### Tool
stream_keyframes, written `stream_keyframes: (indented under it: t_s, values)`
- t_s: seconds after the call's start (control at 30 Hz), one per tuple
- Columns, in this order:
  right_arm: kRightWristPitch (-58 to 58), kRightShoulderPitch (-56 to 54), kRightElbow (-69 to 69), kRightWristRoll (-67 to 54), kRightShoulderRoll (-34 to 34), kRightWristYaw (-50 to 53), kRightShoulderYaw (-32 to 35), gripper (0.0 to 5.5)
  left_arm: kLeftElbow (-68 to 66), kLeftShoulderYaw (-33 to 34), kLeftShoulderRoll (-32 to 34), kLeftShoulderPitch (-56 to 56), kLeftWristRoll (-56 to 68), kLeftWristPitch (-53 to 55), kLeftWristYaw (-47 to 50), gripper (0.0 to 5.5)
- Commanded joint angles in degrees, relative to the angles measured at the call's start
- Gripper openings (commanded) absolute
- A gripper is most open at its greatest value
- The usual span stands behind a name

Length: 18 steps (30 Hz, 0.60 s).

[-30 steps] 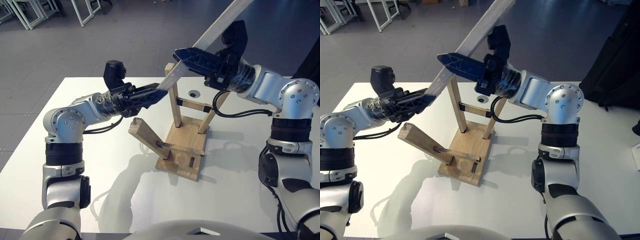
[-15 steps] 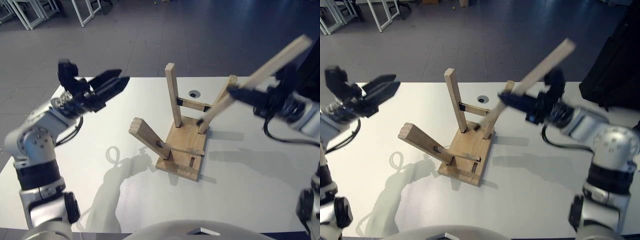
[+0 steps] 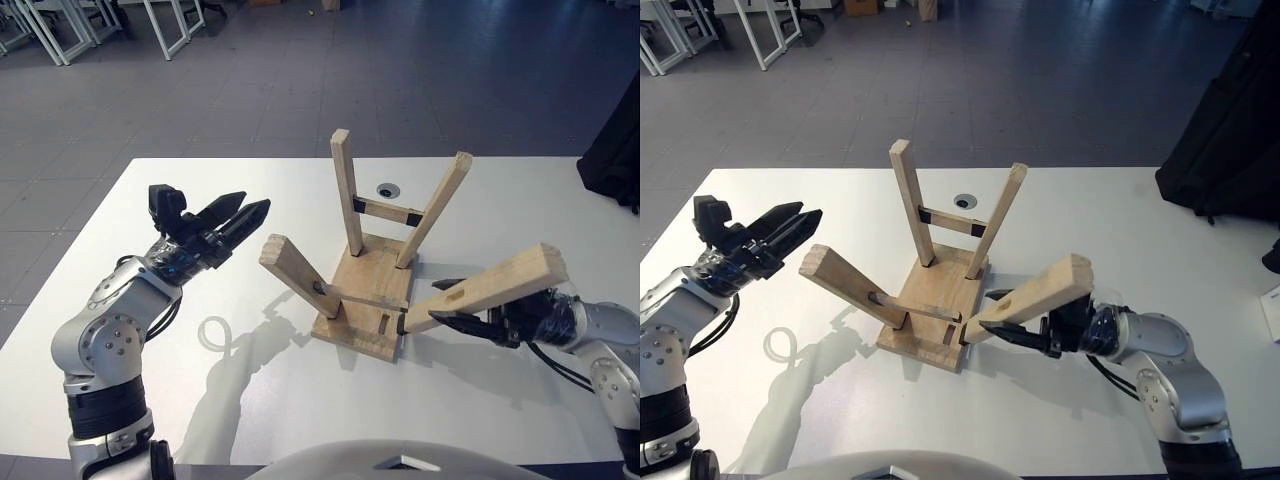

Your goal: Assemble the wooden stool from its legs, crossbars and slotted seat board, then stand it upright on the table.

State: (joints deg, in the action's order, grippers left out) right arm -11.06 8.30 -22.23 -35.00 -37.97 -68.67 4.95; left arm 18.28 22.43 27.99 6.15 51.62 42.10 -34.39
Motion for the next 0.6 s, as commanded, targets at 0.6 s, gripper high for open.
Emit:
stream_keyframes:
  t_s: [0.6]
  values:
    - [10.9, 2.9, 5.9, 11.2, 4.7, 5.9, -9.3, 2.02, 0.5, -1.7, 0.7, -0.9, 1.3, 0.1, 0.1, 3.68]
